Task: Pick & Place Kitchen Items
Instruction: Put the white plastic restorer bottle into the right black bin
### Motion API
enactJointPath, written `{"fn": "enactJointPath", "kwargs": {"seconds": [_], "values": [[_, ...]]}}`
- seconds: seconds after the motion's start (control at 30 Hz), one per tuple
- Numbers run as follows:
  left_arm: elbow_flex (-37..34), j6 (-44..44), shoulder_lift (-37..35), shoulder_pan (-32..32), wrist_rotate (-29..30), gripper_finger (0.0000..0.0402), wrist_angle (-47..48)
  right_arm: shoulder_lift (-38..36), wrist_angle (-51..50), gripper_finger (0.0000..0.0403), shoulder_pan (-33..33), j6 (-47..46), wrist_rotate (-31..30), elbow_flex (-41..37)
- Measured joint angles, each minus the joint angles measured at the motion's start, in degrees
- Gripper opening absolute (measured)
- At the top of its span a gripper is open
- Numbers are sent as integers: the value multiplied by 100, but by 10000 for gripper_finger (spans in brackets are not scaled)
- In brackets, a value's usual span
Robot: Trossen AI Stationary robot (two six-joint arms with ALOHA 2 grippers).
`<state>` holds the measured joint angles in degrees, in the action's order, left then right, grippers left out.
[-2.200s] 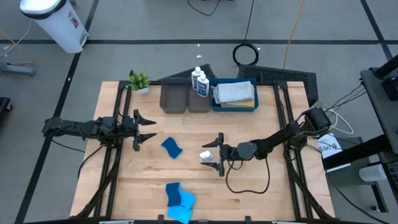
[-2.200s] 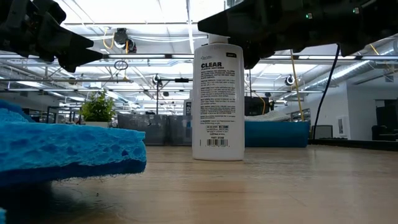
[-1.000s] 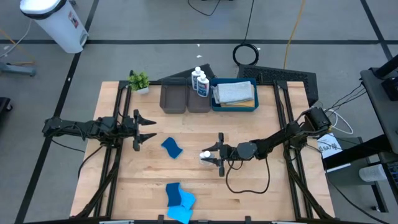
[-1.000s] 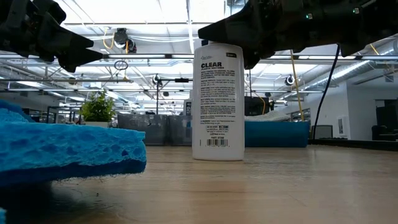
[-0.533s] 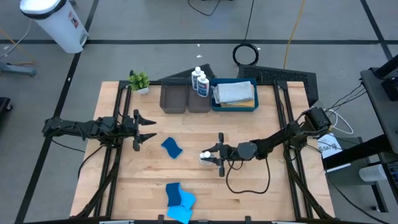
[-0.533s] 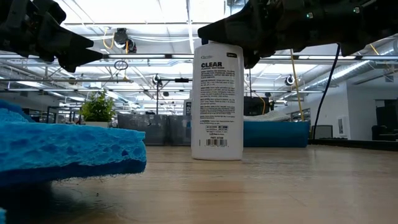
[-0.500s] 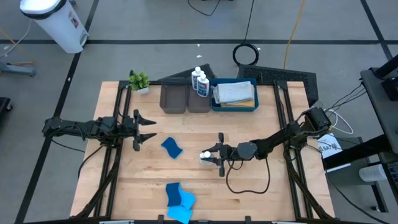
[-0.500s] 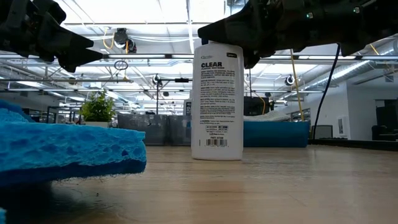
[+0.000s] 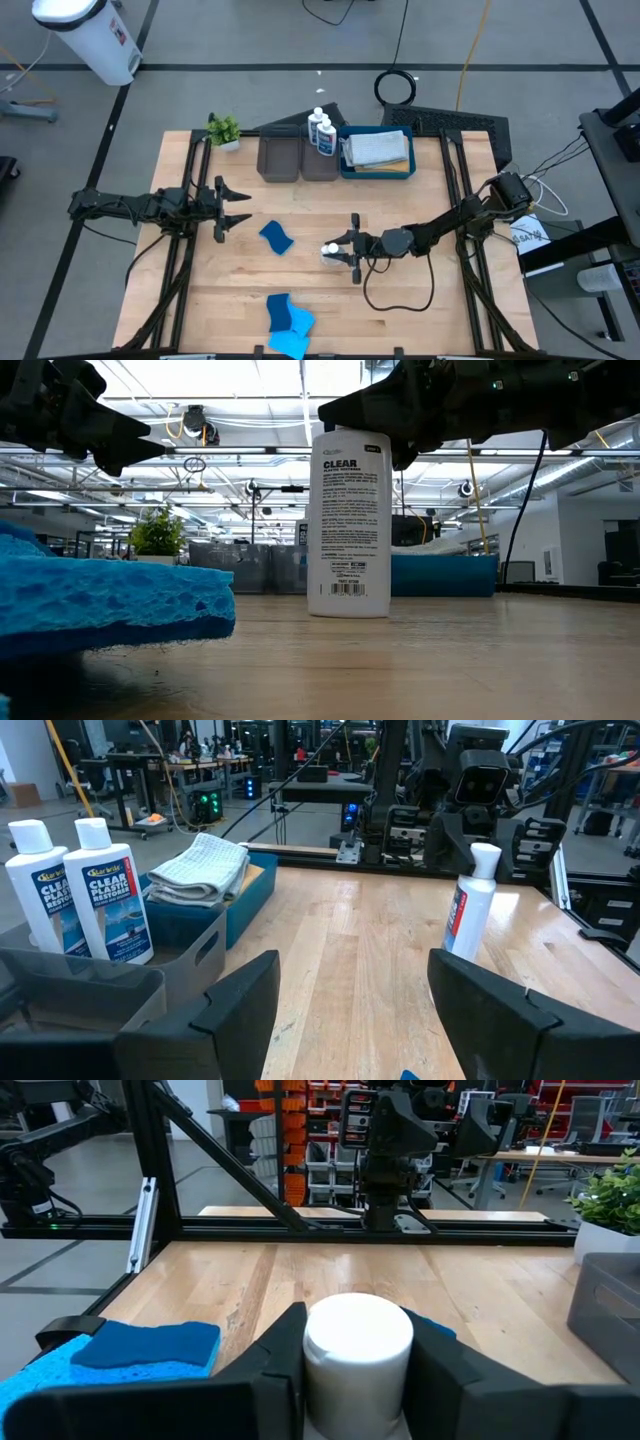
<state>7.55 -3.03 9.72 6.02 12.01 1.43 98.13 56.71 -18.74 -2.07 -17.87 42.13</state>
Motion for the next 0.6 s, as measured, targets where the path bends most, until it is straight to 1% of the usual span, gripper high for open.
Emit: {"fn": "enactJointPath", "kwargs": {"seconds": [0.1, 0.23, 0.33, 0.5, 0.6], "values": [[0, 1, 2, 1, 0, 257, 1, 0, 0, 101, 2, 0, 0, 0], [0, 1, 2, 2, 0, 257, 2, 0, -3, 88, 0, -2, 2, 0], [0, 1, 1, 0, 1, 257, 1, 0, -8, 86, 0, -2, 2, 0], [0, 0, 2, 0, 0, 257, 2, 0, -35, 104, 2, 0, -3, 0], [0, 0, 0, 0, 0, 257, 2, 0, -37, 105, 2, -2, -4, 0]]}}
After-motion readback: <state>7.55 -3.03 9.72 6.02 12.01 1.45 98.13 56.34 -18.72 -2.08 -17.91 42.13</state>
